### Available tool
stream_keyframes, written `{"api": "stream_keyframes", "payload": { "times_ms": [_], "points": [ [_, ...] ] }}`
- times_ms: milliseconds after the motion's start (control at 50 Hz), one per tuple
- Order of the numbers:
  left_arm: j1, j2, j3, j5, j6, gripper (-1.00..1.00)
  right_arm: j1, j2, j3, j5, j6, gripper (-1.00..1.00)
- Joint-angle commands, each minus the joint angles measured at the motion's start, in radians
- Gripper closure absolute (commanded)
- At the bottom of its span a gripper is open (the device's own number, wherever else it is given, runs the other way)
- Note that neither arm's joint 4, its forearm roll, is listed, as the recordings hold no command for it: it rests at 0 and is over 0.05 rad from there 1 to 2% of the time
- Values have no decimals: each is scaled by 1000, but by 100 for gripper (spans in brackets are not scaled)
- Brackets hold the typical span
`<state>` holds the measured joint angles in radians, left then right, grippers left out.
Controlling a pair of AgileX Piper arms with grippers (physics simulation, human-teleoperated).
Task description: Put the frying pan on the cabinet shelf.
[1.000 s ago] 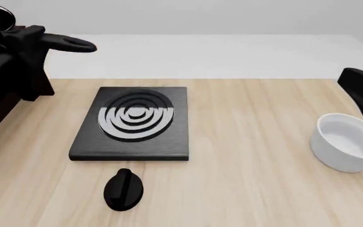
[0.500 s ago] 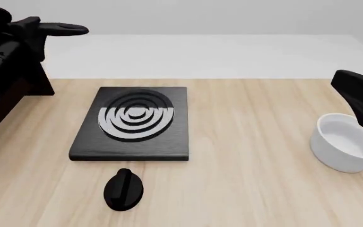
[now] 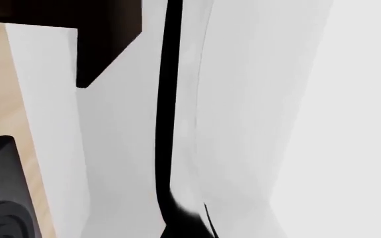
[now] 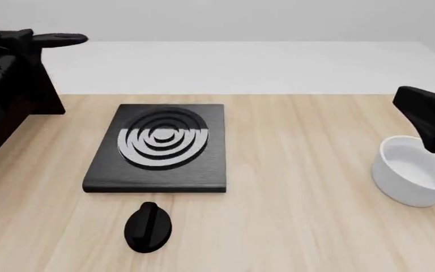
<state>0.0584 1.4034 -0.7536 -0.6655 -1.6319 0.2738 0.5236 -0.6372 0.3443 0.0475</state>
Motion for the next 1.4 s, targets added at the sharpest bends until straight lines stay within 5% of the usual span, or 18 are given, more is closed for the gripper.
{"api": "stream_keyframes", "payload": {
  "times_ms": [20,760,1400],
  "points": [
    [35,32,-61,-2,4,100,-5,7,0,6,2,-100],
    [152,216,-275,65,50,100,40,82,-9,-5,-21,-100],
    [207,416,-237,-113,-1,100,39,111,-14,5,-49,-100]
  ]
}}
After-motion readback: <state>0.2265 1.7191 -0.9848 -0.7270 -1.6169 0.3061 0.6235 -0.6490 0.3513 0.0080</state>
